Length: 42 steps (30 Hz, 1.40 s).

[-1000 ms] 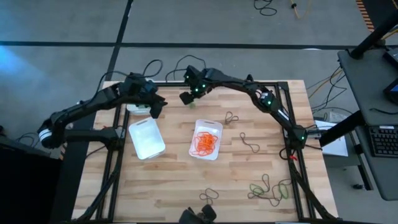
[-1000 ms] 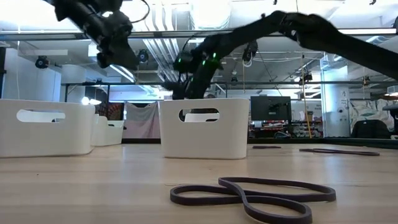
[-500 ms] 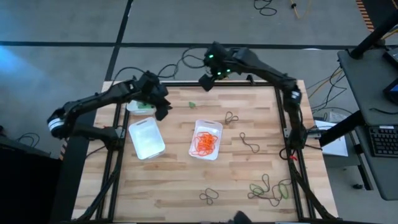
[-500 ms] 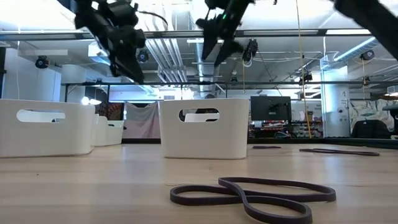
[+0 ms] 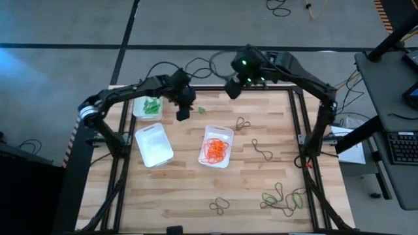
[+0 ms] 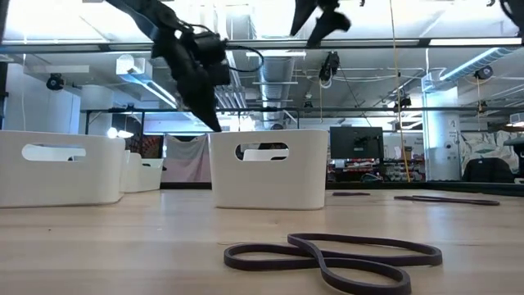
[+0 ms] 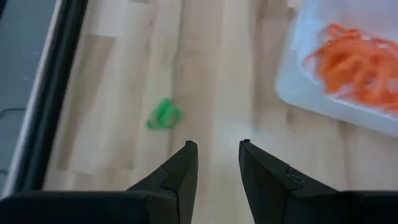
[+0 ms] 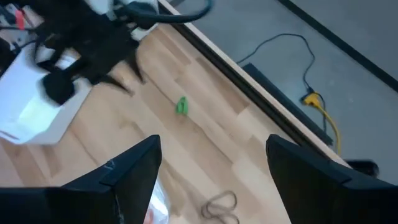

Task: Sort rubber bands into baskets
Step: Put the green rubber band into the top white bin

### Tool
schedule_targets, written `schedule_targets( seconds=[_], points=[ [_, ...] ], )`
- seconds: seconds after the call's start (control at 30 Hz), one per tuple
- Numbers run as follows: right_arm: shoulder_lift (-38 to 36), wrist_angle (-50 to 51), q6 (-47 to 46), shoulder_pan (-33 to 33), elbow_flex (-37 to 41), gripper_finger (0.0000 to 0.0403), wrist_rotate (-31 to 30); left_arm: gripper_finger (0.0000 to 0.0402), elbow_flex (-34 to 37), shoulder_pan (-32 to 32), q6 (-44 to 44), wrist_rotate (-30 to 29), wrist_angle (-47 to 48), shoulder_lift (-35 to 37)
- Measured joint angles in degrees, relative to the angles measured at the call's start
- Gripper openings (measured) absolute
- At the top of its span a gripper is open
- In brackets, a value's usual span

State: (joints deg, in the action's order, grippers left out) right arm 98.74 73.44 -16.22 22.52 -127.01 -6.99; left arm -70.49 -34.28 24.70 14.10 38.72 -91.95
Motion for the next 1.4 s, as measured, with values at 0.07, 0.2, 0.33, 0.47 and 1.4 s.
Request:
schedule_targets(
  seconds=[0.07, 0.2, 0.33, 0.47, 1.4],
  points=[
    [-2.06, 1.40, -2.33, -2.09, 1.15, 0.0281, -2.55, 0.0102, -2.00, -0.02, 1.27, -2.88, -0.05, -3.16],
    [-6.77, 1.73, -6.19, -7.31, 2.86, 0.0277, -8.61, 0.0102, -6.72, 0.49, 6.65, -6.89, 2.06, -10.54],
    [-11.40, 1.75, -10.33, -12.29, 5.66, 0.0271, -12.86, 0.0102, -11.04, 0.71, 8.26, -8.52, 2.34, -16.31],
    [-15.75, 1.78, -16.00, -17.12, 9.60, 0.0265, -17.57, 0.0102, -14.73, -0.32, 10.76, -8.68, 1.92, -19.78],
    [-24.30, 1.25, -34.91, -23.77, 25.69, 0.0244, -20.00, 0.0206, -14.83, -0.41, 17.92, -5.46, -2.19, -27.60]
  ],
)
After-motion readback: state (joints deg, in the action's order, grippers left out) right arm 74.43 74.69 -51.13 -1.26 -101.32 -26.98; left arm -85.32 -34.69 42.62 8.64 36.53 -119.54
